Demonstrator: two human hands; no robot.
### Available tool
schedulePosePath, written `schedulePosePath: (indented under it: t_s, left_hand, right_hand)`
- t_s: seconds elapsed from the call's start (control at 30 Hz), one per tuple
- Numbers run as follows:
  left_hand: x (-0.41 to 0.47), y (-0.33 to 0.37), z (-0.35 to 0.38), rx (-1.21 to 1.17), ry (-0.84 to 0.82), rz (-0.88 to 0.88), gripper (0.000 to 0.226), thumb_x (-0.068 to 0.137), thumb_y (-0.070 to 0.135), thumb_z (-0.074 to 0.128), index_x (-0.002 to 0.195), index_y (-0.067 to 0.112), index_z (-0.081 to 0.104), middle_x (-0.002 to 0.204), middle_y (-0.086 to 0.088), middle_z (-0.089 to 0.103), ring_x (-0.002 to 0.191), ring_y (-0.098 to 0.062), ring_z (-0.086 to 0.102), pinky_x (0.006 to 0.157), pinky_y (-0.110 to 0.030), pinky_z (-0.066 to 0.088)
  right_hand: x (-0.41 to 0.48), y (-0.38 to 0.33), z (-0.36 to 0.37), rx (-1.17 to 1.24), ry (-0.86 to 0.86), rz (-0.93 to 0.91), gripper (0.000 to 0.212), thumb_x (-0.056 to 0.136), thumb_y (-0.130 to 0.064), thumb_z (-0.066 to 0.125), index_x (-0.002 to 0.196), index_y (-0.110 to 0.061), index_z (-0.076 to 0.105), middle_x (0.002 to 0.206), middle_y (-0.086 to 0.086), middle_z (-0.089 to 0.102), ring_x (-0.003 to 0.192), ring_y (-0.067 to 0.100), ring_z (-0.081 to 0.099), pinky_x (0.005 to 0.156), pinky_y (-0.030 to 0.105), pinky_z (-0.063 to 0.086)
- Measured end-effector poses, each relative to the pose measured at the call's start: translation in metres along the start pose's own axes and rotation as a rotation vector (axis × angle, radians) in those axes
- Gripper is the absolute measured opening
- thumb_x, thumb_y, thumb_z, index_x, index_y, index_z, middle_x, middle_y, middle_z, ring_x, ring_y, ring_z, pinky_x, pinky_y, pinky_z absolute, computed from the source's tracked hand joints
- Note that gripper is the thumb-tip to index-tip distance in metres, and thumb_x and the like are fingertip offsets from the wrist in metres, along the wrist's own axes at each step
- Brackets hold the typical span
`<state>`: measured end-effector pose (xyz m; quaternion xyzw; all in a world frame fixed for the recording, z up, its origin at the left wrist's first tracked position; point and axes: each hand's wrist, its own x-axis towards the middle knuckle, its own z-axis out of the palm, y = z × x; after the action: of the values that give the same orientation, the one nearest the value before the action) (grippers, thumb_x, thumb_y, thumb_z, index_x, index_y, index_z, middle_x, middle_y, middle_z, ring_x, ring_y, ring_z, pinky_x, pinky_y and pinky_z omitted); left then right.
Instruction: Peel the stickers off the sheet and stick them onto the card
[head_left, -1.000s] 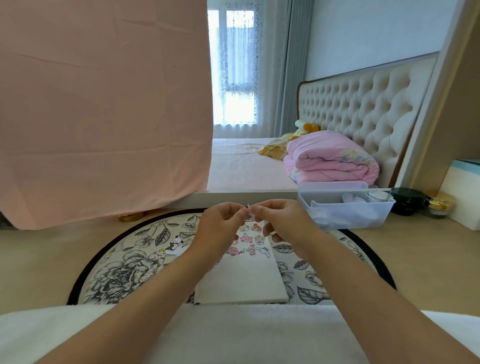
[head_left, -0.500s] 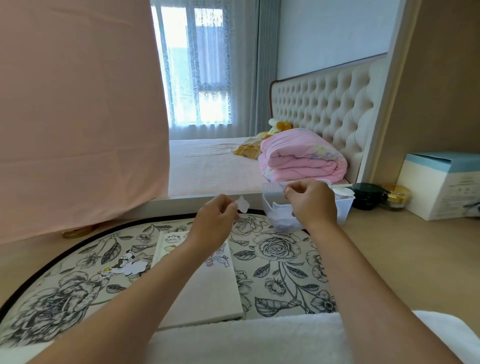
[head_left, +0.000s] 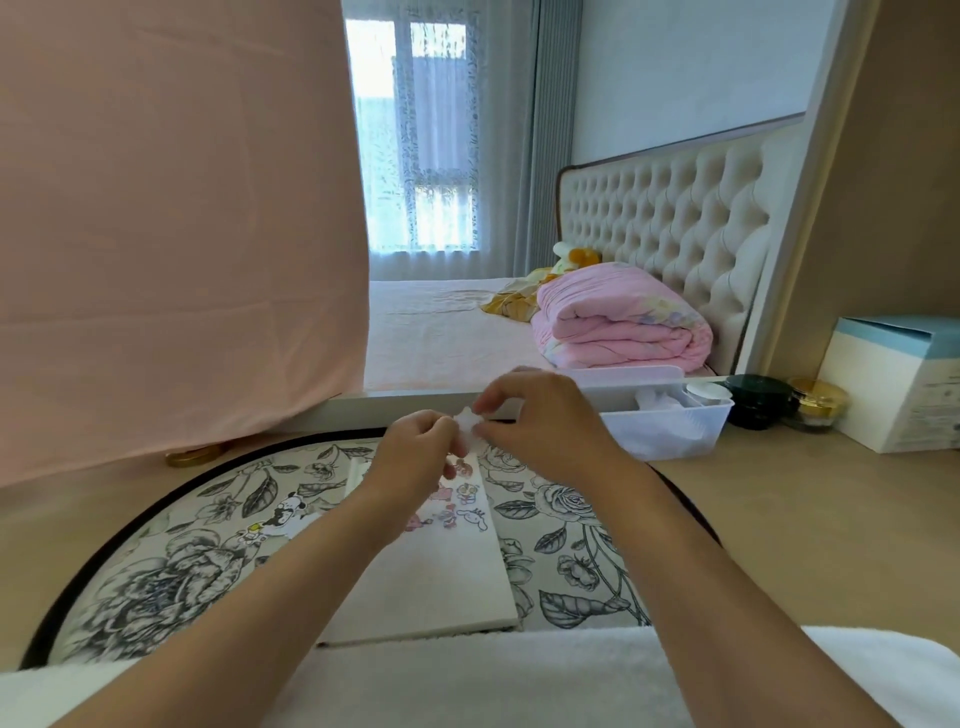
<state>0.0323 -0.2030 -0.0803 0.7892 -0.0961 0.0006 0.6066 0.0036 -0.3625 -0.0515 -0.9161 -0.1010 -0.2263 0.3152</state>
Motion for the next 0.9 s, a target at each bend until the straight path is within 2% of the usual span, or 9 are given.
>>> schedulePosePath:
  t_s: [0.1,0.2,0.3,0.37,0.47,0.57,0.67,0.73,0.9]
  left_hand:
    - [-0.012,0.0,-0.02,-0.073,0.01,-0.07,0.019,0.093,0.014,0.048,0.084,0.009,0.064,0.071,0.0,0.063,0.059,-0.017,0.055,0.055,-0.028,0.041]
    - [-0.02,-0.006,-0.04,-0.078,0.014,-0.127,0.018,0.092,0.015,0.049,0.082,0.01,0.064,0.071,0.001,0.063,0.057,-0.016,0.056,0.054,-0.027,0.042]
    - [-0.027,-0.012,-0.054,-0.179,0.004,-0.214,0.016,0.092,0.014,0.052,0.084,0.007,0.064,0.068,-0.003,0.063,0.053,-0.018,0.055,0.051,-0.026,0.042]
    - [-0.033,-0.016,-0.063,-0.295,-0.036,-0.26,0.016,0.094,0.017,0.054,0.086,0.006,0.064,0.069,-0.005,0.063,0.054,-0.02,0.056,0.051,-0.028,0.045]
    - [-0.041,-0.024,-0.074,-0.41,-0.122,-0.26,0.029,0.098,0.032,0.052,0.092,0.007,0.064,0.077,-0.008,0.065,0.058,-0.022,0.059,0.057,-0.033,0.05]
    - [-0.045,-0.03,-0.08,-0.474,-0.093,-0.222,0.04,0.101,0.039,0.046,0.102,0.004,0.064,0.082,-0.012,0.065,0.06,-0.024,0.061,0.057,-0.035,0.054]
    - [-0.049,-0.037,-0.085,-0.432,0.002,-0.14,0.027,0.1,0.025,0.053,0.103,0.001,0.065,0.084,-0.013,0.067,0.062,-0.023,0.062,0.053,-0.033,0.054]
    - [-0.051,-0.043,-0.088,-0.324,0.024,-0.063,0.018,0.098,0.017,0.059,0.101,0.001,0.066,0.085,-0.012,0.069,0.065,-0.022,0.064,0.054,-0.031,0.052]
    - [-0.052,-0.049,-0.088,-0.191,0.03,0.025,0.011,0.094,0.014,0.065,0.095,0.005,0.069,0.079,-0.003,0.074,0.066,-0.018,0.066,0.048,-0.028,0.044]
  right_hand:
    - [-0.003,-0.018,0.021,-0.074,0.005,-0.157,0.013,0.079,-0.036,0.083,0.089,-0.032,0.075,0.091,-0.016,0.067,0.079,0.002,0.063,0.066,0.01,0.044]
    - [-0.006,-0.033,0.038,-0.192,0.067,-0.303,0.008,0.083,-0.036,0.08,0.087,-0.029,0.078,0.088,-0.013,0.07,0.072,0.01,0.065,0.064,0.025,0.05]
    - [-0.011,-0.044,0.047,-0.28,0.083,-0.358,0.007,0.088,-0.036,0.073,0.089,-0.03,0.078,0.091,-0.013,0.073,0.075,0.012,0.067,0.068,0.028,0.054]
    - [-0.014,-0.047,0.051,-0.232,0.092,-0.342,0.005,0.089,-0.035,0.072,0.089,-0.032,0.076,0.092,-0.016,0.072,0.076,0.007,0.065,0.07,0.029,0.054]
    - [-0.017,-0.054,0.06,0.004,0.107,-0.203,0.001,0.085,-0.035,0.075,0.085,-0.034,0.074,0.089,-0.019,0.07,0.071,-0.003,0.056,0.068,0.024,0.048]
    - [-0.018,-0.062,0.067,0.341,0.052,0.008,0.005,0.084,-0.026,0.079,0.08,-0.028,0.076,0.08,-0.016,0.069,0.064,-0.007,0.056,0.063,0.015,0.042]
    - [-0.022,-0.064,0.069,0.653,-0.063,0.228,0.005,0.086,-0.021,0.078,0.086,-0.016,0.077,0.068,-0.011,0.066,0.054,0.001,0.053,0.051,0.016,0.041]
    - [-0.025,-0.061,0.071,0.801,-0.152,0.36,0.012,0.088,-0.023,0.077,0.093,-0.012,0.076,0.073,-0.005,0.067,0.052,0.01,0.051,0.047,0.021,0.038]
    - [-0.027,-0.053,0.08,0.911,-0.25,0.455,0.022,0.087,-0.022,0.077,0.102,-0.007,0.075,0.08,-0.002,0.07,0.051,0.011,0.052,0.051,0.024,0.034]
